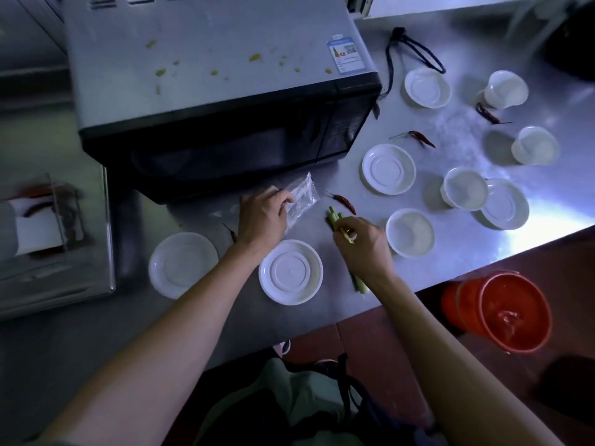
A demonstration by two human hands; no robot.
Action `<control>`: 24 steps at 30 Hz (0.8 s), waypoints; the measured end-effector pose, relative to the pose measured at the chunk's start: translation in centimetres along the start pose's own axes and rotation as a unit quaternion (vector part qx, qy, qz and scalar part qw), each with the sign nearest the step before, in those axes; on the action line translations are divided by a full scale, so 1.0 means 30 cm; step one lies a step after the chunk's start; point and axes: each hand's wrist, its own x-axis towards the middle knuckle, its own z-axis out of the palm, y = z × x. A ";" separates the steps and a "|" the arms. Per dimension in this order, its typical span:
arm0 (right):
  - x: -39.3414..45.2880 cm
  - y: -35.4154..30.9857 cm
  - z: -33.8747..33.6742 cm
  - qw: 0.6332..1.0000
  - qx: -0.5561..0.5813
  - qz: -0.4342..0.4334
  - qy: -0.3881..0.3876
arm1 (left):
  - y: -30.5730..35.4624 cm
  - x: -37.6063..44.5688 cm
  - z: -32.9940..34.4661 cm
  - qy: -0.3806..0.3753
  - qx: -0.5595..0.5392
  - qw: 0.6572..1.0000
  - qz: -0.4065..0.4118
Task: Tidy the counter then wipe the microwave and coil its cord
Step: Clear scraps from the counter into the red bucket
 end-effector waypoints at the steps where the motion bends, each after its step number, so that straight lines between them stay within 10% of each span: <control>1: -0.014 0.010 -0.019 1.000 0.000 0.000 0.001 | 0.022 -0.009 -0.006 0.008 0.005 1.000 0.014; 24: -0.796 0.648 -0.711 0.958 0.001 0.162 0.236 | 1.079 -0.368 0.338 -0.072 0.035 0.931 0.356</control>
